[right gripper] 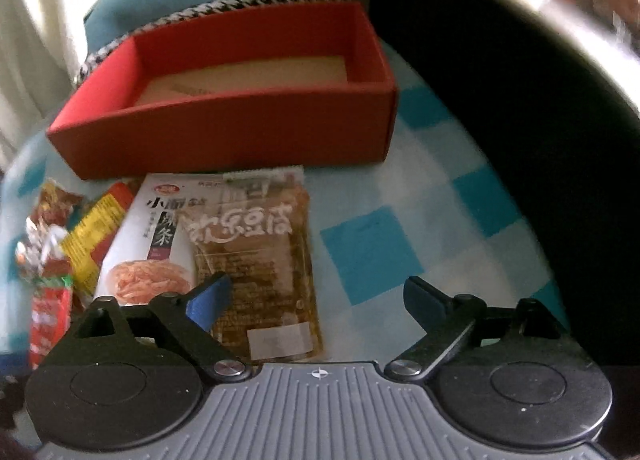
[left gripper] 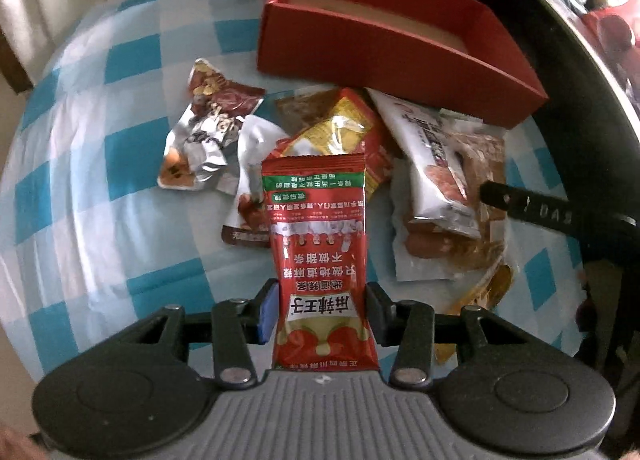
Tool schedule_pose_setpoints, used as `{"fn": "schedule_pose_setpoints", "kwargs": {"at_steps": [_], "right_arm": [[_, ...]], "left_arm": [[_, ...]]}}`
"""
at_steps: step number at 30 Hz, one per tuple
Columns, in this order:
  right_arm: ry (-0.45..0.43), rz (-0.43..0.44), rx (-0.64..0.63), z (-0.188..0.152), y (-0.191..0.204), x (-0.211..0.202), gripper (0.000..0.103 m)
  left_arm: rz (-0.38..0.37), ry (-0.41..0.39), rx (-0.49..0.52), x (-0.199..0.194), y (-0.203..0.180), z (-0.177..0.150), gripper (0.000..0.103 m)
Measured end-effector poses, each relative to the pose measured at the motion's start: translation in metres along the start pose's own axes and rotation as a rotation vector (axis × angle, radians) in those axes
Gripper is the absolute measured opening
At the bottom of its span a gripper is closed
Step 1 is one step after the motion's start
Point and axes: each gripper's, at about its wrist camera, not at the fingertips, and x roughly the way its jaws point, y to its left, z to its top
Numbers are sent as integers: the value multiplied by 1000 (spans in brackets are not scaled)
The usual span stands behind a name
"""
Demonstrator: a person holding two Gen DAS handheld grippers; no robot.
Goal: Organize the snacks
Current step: 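Grasp the brown translucent snack bag with the right tool while the left holds its packet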
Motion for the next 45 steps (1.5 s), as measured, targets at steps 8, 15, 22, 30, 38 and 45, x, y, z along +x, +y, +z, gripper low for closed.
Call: {"fn": "schedule_pose_setpoints", "kwargs": {"at_steps": [8, 15, 22, 30, 38, 45], "right_arm": [[-50, 22, -75, 4, 8, -16, 95], [7, 13, -97, 0, 21, 4, 97], [40, 197, 37, -3, 3, 8, 60], [5, 247, 55, -14, -4, -22, 27], [-13, 60, -48, -14, 17, -18, 72], [27, 3, -155, -19, 42, 8, 78]], "left_arm": [[14, -15, 27, -2, -3, 1, 39], [21, -6, 48, 2, -9, 0, 39], [53, -35, 69, -2, -8, -1, 39], [45, -89, 60, -14, -11, 0, 40], [64, -106, 64, -16, -12, -3, 40], [50, -88, 55, -15, -4, -1, 40]]}}
